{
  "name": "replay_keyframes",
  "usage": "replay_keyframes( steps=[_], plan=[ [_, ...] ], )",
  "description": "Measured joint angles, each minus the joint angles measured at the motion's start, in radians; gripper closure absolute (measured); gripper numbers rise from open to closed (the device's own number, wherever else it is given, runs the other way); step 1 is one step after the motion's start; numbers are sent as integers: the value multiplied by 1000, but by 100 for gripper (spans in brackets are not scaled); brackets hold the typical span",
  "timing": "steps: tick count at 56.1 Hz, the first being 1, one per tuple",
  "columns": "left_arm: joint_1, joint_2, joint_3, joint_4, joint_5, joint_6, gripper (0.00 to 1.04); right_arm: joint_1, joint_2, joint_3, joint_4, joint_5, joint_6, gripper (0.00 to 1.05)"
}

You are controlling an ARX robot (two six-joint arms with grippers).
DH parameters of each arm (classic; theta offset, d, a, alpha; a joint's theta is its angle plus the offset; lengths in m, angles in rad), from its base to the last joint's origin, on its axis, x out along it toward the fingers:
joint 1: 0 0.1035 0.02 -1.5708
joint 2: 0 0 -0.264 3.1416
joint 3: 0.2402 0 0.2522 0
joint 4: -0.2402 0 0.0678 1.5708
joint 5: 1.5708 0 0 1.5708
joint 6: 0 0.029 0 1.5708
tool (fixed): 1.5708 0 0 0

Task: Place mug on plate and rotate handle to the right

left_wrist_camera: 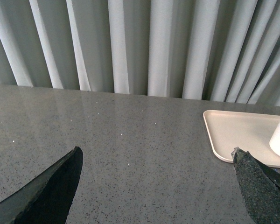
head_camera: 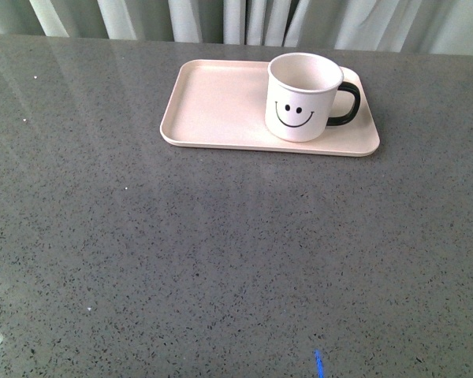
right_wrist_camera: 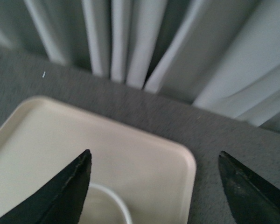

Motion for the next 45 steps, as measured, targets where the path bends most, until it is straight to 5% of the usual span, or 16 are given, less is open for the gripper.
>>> replay_keyframes(
  steps=[3, 8, 20, 45],
  plan=[
    [0, 0, 0, 0, 0, 0, 9, -8, -74, -198, 299, 2, 38, 45],
    [0, 0, 0, 0, 1, 0, 9, -27, -215, -438, 547, -8, 65, 66],
    [0, 0, 0, 0, 1, 0, 9, -52, -381, -743, 655, -35, 72, 103],
    [0, 0, 0, 0, 1, 0, 9, -126, -756, -1145, 672, -105, 76, 103]
  ],
)
